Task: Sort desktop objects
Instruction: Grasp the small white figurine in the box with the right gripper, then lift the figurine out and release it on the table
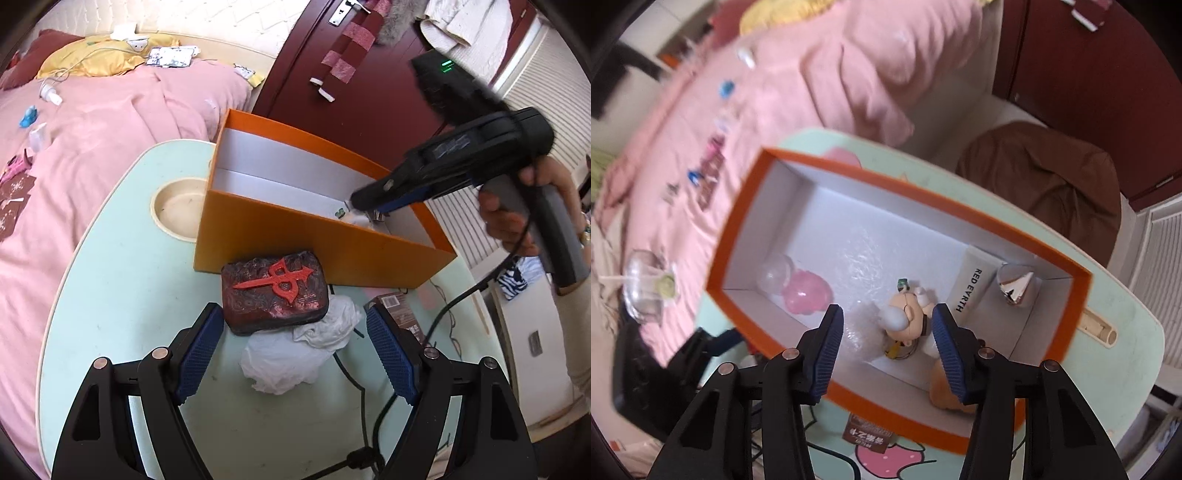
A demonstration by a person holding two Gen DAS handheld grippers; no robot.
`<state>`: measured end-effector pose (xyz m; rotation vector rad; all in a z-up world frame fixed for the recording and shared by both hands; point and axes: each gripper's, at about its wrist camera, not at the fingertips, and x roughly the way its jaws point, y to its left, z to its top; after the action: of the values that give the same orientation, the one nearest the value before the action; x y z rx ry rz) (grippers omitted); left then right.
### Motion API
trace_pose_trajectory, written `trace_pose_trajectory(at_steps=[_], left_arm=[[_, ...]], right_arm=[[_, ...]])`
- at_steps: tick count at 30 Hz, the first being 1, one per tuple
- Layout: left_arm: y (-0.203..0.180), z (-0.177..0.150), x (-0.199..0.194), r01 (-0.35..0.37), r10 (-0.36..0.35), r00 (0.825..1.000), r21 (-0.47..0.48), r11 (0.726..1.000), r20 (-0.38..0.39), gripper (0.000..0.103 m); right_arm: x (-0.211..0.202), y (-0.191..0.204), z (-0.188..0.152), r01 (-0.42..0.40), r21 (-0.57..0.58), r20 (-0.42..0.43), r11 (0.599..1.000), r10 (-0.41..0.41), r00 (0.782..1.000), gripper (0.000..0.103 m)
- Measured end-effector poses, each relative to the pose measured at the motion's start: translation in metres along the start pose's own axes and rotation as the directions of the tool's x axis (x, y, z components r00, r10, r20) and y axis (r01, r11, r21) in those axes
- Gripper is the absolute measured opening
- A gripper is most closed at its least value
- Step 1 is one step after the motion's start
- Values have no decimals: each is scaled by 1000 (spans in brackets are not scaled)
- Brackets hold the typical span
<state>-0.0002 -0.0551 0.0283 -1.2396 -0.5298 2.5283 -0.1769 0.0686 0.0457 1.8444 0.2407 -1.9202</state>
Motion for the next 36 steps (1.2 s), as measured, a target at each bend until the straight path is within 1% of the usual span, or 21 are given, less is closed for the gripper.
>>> trace_pose_trajectory(at_steps=[2, 3, 4, 5, 7, 11, 13, 15, 18, 20, 22, 24, 26, 28, 33, 36], left_arm=[[1, 0, 0, 1, -1, 1000, -2, 1000, -2, 80], [2, 0, 1, 2, -2, 1000, -4, 1000, -4, 80], [2, 0, 1, 5, -5, 1000, -8, 1000, -6, 80], [3, 0, 1, 8, -8, 1000, -11, 1000, -7, 80], [4, -1, 1, 8, -8, 1000, -10, 1000, -6, 80], [5, 0, 1, 6, -7, 1000, -15, 1000, -7, 80], [7, 0, 1, 11, -11, 1000, -24, 1000, -3, 80], [8, 0, 0, 12, -12, 1000, -28, 1000, 6, 80], [10, 1, 0, 7, -7, 1000, -34, 999, 13, 80], [12, 1, -1, 9, -8, 1000, -39, 999, 18, 80], [12, 2, -2, 13, -12, 1000, -43, 999, 27, 80], [13, 4, -3, 19, -17, 999, -47, 999, 40, 80], [14, 5, -6, 26, -23, 998, -55, 998, 53, 80], [17, 5, -7, 23, -20, 998, -63, 998, 56, 80], [22, 6, -8, 25, -19, 998, -83, 996, 67, 80], [24, 6, -8, 18, -12, 998, -94, 995, 68, 80]], right_arm=[[18, 0, 4, 28, 5, -65, 1000, -28, 998, 49], [26, -2, 6, 32, 13, -82, 999, -30, 996, 48], [29, -5, 7, 24, 26, -84, 999, -21, 996, 42], [33, -9, 8, 13, 42, -101, 999, -9, 995, 33], [40, -17, 10, -10, 82, -136, 997, 21, 990, 33], [37, -20, 4, -25, 94, -115, 995, 36, 993, 33], [31, -22, 1, -45, 103, -95, 994, 55, 994, 33], [20, -24, -3, -79, 114, -58, 990, 86, 995, 33], [-9, -22, -12, -124, 116, 41, 986, 120, 992, 33], [-28, -17, -23, -162, 104, 97, 981, 152, 984, 33], [-46, -11, -36, -207, 83, 147, 975, 194, 970, 33], [-58, 0, -53, -250, 48, 175, 967, 238, 955, 33], [-62, 11, -69, -285, 16, 181, 958, 277, 943, 33], [-54, 25, -86, -310, -14, 169, 951, 308, 936, 33], [-16, 39, -114, -320, -10, 122, 947, 319, 940, 33], [-14, 37, -119, -327, -16, 151, 945, 326, 933, 34]])
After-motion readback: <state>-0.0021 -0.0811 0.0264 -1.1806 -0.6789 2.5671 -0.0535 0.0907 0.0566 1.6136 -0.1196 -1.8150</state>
